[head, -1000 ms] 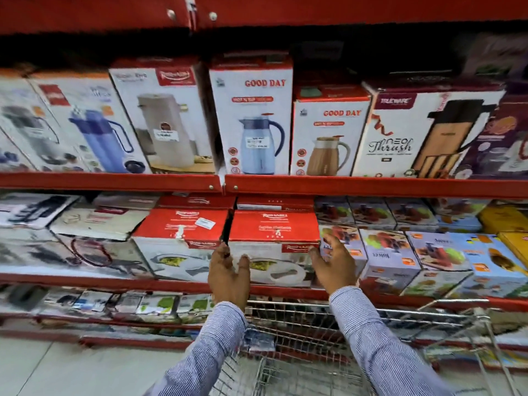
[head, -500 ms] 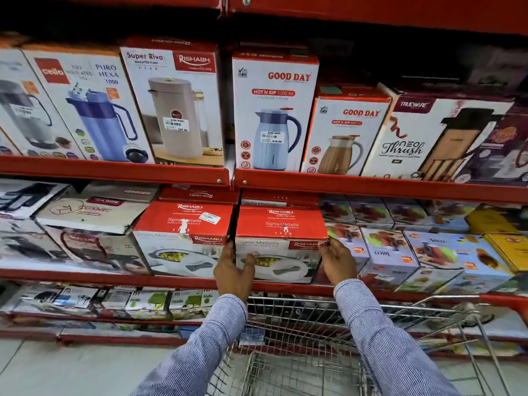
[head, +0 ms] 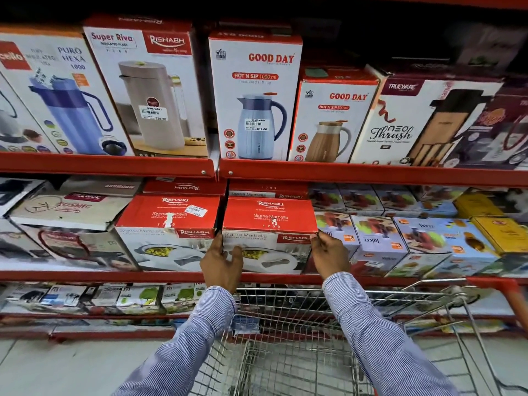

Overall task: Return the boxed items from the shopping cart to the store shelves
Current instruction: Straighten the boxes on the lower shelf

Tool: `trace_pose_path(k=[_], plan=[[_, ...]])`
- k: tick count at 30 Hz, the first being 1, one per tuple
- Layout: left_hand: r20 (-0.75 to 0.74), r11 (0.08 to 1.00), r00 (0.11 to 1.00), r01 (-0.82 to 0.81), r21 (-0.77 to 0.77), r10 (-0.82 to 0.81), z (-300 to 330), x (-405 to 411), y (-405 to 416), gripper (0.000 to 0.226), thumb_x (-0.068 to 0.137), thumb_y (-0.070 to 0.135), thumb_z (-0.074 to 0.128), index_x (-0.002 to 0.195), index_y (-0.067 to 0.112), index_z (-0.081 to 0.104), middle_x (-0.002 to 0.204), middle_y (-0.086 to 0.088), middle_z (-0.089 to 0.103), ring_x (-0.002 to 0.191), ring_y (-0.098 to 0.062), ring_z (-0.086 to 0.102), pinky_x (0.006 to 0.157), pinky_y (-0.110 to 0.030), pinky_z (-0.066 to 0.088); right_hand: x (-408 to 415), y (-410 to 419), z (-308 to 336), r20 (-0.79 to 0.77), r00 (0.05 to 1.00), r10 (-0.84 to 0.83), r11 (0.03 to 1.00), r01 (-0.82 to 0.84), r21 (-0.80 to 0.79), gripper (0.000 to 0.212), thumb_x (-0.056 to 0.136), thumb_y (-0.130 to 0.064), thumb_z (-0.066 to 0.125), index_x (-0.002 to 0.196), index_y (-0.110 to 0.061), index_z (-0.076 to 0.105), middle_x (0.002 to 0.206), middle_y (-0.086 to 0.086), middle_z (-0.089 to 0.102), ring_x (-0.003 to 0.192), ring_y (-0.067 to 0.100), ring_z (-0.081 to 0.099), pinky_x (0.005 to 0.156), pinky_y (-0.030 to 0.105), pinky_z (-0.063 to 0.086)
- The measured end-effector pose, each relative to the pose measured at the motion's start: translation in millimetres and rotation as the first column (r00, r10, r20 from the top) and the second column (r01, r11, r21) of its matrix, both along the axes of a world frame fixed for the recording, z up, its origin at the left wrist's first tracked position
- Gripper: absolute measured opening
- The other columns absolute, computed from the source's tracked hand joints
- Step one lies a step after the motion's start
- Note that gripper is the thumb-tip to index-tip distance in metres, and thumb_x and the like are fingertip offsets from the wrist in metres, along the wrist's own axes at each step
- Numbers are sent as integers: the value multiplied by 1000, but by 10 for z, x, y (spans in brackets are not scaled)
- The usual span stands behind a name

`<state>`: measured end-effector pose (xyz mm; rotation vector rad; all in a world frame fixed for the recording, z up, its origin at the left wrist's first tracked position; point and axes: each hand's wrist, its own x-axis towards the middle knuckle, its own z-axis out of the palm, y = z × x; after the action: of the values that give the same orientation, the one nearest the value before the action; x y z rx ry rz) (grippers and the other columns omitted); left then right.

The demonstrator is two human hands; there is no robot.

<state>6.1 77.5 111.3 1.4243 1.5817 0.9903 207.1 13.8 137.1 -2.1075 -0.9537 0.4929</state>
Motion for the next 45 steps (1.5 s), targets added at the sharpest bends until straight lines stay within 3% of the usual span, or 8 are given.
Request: trace_pose_path(k=[7, 14, 18, 23, 26, 31, 35, 45], plan=[[-95, 999, 995, -42, 9, 43, 6, 41, 27, 60, 88, 32, 65, 137, 1, 52, 100, -20, 74, 78, -25, 63, 78, -27, 48, 28, 61, -17, 21, 1000, 7, 1000, -7, -4, 26, 97, -24, 49, 102, -10, 70, 78, 13, 71, 63, 22, 57, 62, 25, 40], [-54, 998, 997, -59, -6, 59, 94, 157, -144, 68, 90, 29, 63, 147, 3, 37, 126, -23, 64, 90, -27, 62, 86, -33, 48, 24, 28, -9, -54, 998, 20, 1000, -19, 7, 27, 97, -24, 49, 109, -9, 68, 96, 11, 75, 86, 26, 67, 71, 23, 44], [198, 988, 970, -150, 41, 139, 59, 303, -334, 59, 87, 17, 66, 141, 16, 44, 140, -11, 51, 119, -27, 58, 96, -43, 54, 151, -155, -33, -191, 981, -35, 995, 52, 85, 33, 94, -19, 53, 125, -12, 63, 121, 3, 69, 111, 19, 65, 94, 20, 43], [220, 998, 974, 36, 49, -46, 60, 851, -777, 29, 84, 3, 61, 108, 21, 63, 109, -3, 68, 88, 1, 62, 65, -5, 51, 567, -465, -27, -137, 974, -181, 969, 200, 147, 26, 91, -10, 56, 114, -12, 69, 108, 5, 74, 88, 12, 63, 72, 3, 42], [124, 975, 967, 218, 39, -221, 39, 1223, -891, 30, 83, 6, 64, 112, 13, 68, 97, 5, 71, 81, 12, 59, 62, 2, 44, 852, -542, -30, -46, 977, -207, 973, 211, 99, 27, 90, -14, 58, 114, -13, 69, 111, 5, 74, 93, 19, 67, 81, 12, 40], [53, 952, 959, 283, -115, -278, -20, 1673, -864, 44, 85, 17, 63, 129, 15, 57, 97, 5, 70, 93, -17, 69, 87, -30, 56, 1244, -408, -16, 112, 987, 119, 991, -112, -67, 63, 82, -26, 70, 139, -13, 46, 142, 8, 54, 132, 24, 49, 108, 30, 39], [26, 951, 973, 229, -208, -229, -92, 1892, -805, 48, 86, 19, 63, 132, 12, 53, 92, 2, 64, 100, -27, 67, 83, -27, 47, 1505, -93, 50, 336, 830, 446, 875, -325, -359, 98, 75, -47, 73, 150, -13, 21, 158, 10, 26, 145, 30, 24, 118, 40, 25], [-36, 971, 988, 139, -196, -148, -225, 2110, -815, 46, 82, 21, 67, 124, 11, 49, 103, -2, 70, 89, -22, 64, 85, -33, 51, 1702, 290, -141, 399, 705, 586, 767, -324, -554, 124, 50, -69, 77, 147, -16, 20, 153, 13, 35, 138, 36, 35, 113, 49, 33]])
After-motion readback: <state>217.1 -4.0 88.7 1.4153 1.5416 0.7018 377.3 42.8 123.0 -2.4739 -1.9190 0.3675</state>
